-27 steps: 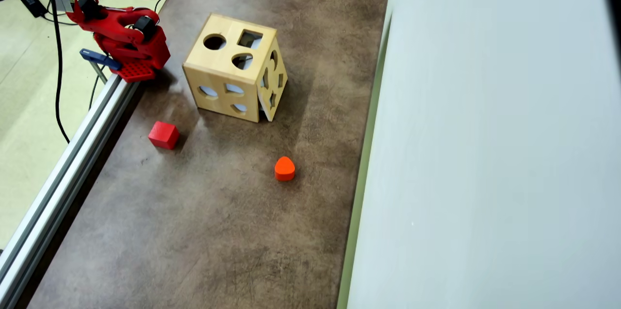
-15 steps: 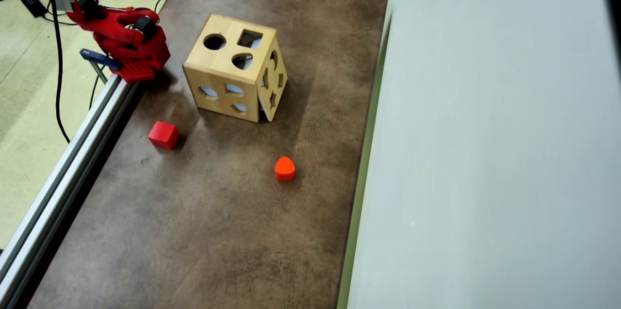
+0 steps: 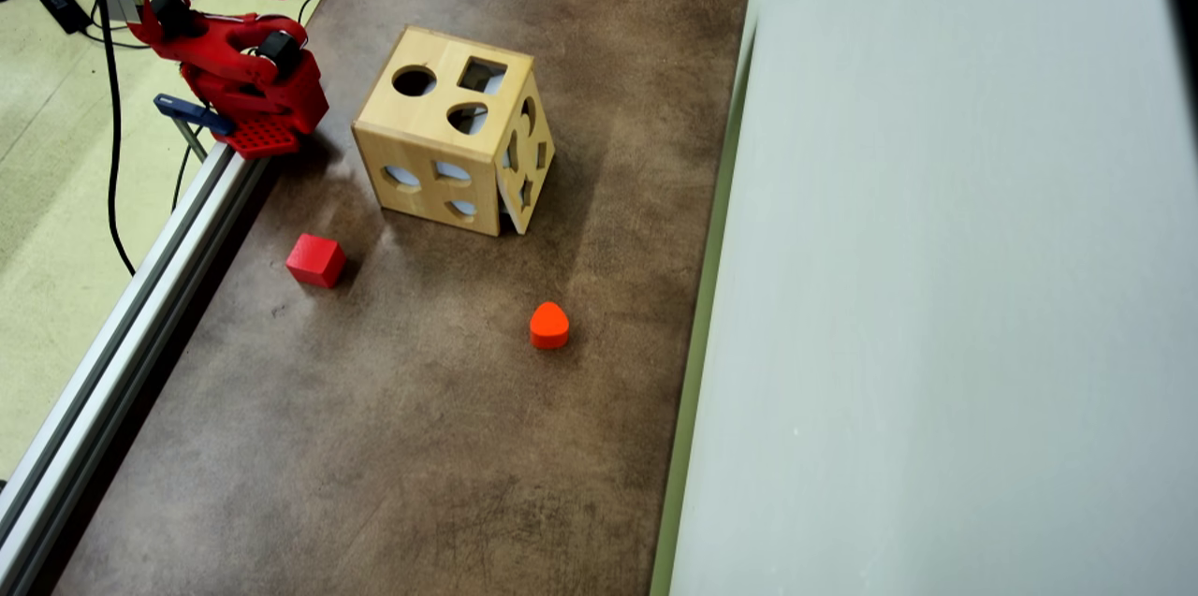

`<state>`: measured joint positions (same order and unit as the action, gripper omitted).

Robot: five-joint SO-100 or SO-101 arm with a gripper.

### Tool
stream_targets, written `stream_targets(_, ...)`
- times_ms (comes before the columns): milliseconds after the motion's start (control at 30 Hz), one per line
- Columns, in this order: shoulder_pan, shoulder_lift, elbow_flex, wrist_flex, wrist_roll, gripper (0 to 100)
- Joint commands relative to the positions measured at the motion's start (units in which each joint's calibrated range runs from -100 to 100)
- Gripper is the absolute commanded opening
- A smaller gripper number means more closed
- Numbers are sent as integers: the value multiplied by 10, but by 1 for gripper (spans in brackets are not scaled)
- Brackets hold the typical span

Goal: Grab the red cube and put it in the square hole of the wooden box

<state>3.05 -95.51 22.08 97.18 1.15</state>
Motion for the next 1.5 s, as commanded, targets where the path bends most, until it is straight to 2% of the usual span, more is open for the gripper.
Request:
stream_targets(0, 1, 2, -3, -5, 5, 4)
stream_targets(133, -4, 8, -11, -13, 5, 4)
stream_targets(300, 2, 49, -10, -100, 7, 4)
stream_targets(533, 9, 201, -10, -179, 73, 4)
stream_targets(833, 106, 302, -9, -182, 87, 4)
stream_targets(1000, 114, 443, -13, -174, 87, 4)
stream_targets(1233, 131, 507, -30, -168, 87, 4)
stream_targets(1467, 151, 557, -36, -64, 89, 4)
